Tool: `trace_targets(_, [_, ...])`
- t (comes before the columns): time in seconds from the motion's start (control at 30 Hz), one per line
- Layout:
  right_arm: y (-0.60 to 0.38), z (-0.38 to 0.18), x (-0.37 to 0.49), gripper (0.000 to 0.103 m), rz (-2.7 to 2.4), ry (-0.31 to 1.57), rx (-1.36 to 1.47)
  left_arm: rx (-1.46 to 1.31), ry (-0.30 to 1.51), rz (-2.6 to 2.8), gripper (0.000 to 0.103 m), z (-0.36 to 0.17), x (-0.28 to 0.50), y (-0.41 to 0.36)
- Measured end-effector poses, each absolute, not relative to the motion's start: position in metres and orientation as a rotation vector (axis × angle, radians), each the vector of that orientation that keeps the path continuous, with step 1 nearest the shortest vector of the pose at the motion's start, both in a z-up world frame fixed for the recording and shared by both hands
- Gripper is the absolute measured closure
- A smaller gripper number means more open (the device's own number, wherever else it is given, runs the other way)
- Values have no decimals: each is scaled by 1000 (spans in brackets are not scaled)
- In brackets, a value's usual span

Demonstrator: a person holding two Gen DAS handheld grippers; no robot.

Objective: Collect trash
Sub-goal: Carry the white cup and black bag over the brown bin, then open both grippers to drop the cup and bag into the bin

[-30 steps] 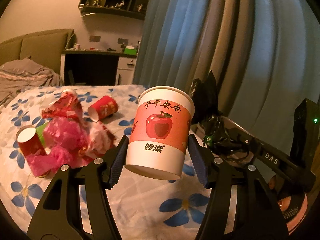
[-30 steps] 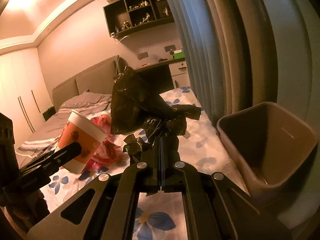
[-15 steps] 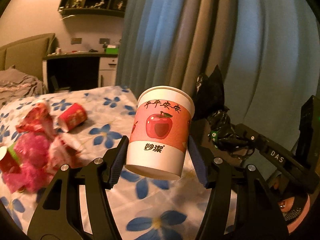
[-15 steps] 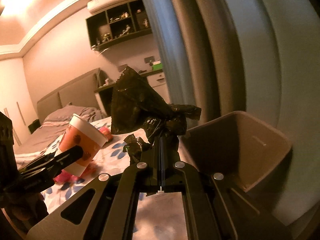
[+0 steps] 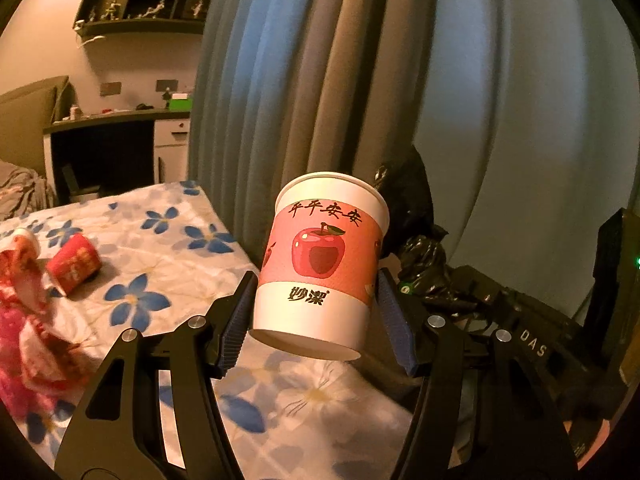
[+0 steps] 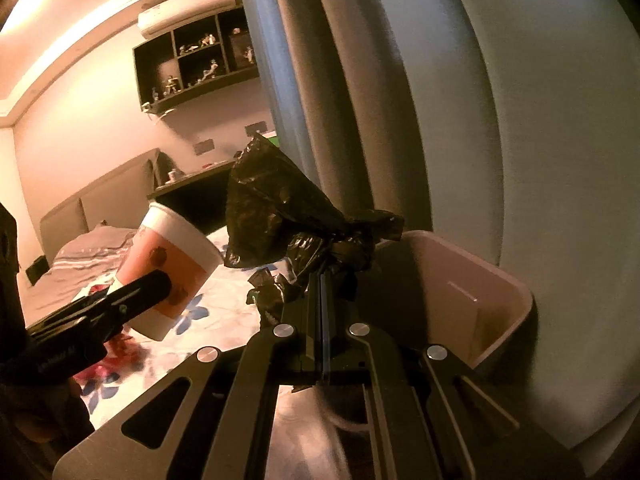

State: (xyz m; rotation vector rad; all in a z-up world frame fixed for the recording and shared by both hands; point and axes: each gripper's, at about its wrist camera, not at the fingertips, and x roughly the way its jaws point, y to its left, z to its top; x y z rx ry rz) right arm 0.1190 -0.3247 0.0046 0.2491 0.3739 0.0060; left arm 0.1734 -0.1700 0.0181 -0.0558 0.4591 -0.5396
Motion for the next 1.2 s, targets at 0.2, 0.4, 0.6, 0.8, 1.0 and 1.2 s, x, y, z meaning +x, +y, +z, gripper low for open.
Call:
trace_targets(0.2, [-338,-3,127,102,-28,386,249,-54,470,-559,44,13,186,-188])
trace_targets(0.4, [-348,-11,129,102,-50,399,256,-46,477,-579,44,9,194,-202])
trace_targets(0.6, [-354,-17,134,102,-66,411,248,-50,485,-589,44,6,202,-212])
trace_targets(0.8, [-354,-18,139,102,-76,421,251,-50,496,-597,44,2,207,-220])
trace_targets(1.0, [-355,-19,143,102,-81,426,253,-56,509,-605,44,-2,213,-224])
trace_targets(1.2, [-357,-19,145,102,-80,424,265,-68,526,-620,43,-6,219,-226])
